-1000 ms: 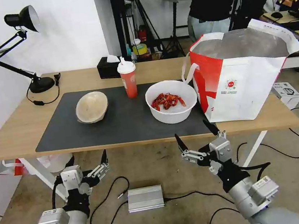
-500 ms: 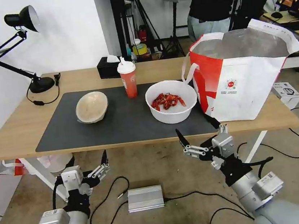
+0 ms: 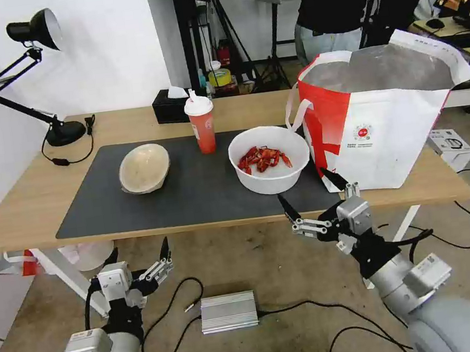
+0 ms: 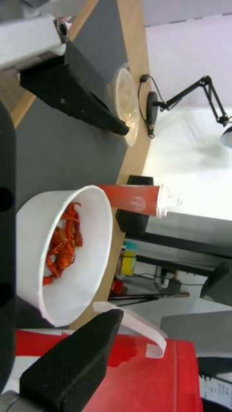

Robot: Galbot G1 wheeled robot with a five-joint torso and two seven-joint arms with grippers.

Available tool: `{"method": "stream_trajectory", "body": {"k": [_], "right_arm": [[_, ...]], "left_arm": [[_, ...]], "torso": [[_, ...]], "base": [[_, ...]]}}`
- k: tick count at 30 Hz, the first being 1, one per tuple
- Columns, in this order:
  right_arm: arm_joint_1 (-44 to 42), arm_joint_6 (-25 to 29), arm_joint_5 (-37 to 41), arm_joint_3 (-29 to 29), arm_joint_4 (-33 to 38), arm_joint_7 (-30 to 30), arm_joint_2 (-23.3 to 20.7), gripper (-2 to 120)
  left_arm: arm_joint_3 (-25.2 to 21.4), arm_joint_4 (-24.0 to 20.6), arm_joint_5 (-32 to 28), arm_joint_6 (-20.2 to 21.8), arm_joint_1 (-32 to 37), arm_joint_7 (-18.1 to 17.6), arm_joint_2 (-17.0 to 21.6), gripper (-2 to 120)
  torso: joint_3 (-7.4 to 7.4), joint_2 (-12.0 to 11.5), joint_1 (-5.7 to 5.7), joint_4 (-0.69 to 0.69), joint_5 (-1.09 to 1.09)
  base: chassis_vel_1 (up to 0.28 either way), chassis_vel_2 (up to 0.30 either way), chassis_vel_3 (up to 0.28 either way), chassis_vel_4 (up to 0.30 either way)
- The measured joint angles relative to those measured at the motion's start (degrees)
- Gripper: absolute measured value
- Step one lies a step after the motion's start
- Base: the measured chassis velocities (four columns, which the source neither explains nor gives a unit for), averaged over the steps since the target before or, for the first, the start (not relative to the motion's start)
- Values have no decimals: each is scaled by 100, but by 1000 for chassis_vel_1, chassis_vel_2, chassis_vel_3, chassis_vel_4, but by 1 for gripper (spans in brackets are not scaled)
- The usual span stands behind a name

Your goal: Pick up the trash from the table and place it into the takeout bag.

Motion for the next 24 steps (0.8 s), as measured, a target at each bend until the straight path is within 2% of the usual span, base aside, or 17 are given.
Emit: {"method": "stream_trajectory", "body": {"k": [24], "right_arm": [[672,-337,789,205,-83,-258,-807,100]], "left_arm": [[43,71,105,-43,-29,5,-85,99]], "torso": [[-1,0,0,0,0]], "base": [[0,0,0,0]]}}
